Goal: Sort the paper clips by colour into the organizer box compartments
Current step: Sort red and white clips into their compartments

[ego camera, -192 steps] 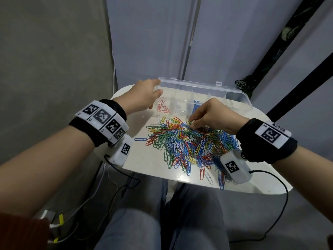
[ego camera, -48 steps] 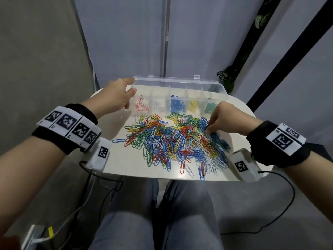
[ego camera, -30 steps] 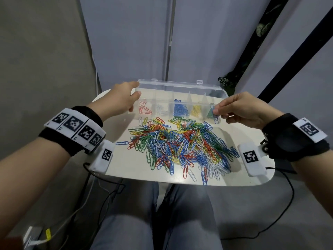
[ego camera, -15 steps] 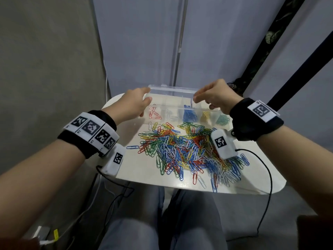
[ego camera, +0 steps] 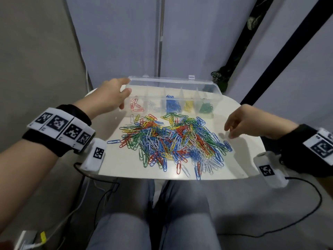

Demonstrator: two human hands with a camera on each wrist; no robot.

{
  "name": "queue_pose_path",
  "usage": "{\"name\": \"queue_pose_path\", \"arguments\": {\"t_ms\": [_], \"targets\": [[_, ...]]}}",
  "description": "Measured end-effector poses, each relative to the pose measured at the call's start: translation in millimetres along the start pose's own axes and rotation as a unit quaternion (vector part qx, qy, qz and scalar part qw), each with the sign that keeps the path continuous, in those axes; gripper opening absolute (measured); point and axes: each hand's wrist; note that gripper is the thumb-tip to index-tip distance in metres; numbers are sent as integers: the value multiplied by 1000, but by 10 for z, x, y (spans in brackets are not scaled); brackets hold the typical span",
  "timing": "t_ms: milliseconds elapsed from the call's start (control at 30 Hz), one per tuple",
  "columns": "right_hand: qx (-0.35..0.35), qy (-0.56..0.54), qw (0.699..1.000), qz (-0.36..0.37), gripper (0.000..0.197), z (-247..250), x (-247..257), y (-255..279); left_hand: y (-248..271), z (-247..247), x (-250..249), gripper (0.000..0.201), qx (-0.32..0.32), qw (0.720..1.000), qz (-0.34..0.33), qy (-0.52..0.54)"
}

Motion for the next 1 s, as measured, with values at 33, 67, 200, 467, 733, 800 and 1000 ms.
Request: {"name": "queue_pose_path", "arguments": {"t_ms": [33, 67, 200, 467, 733, 800, 1000], "targets": [[19, 12, 1000, -13, 22, -45, -59, 36, 10, 0, -9, 47, 0, 1000, -1, -1], [36, 23, 999, -21, 24, -91, -110, 66, 20, 5, -20, 47, -1, 1000, -1, -1], [34, 50, 998, -3, 30, -232, -159, 138, 59, 21, -57, 47, -2, 1000, 1, -4], [-30, 5, 999, 38, 19, -298, 44, 2, 92, 29, -94, 47, -5, 1000, 2, -7], [-33, 55, 997, 53, 19, -372, 176, 10, 82, 19, -92, 47, -11, 1000, -1, -16], [-37, 53, 996, 61, 15, -377, 201, -14, 87, 15, -94, 47, -11, 1000, 1, -15], [-22, -10, 999, 41, 12, -336, 158, -85, 79, 20, -93, 46, -8, 1000, 2, -6]]}}
Point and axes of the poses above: each hand's wrist, its own y-axis away from the middle knuckle, its own z-axis out of the back of the hand, x = y × z, and after that the axes turned 7 degrees about -y, right-handed
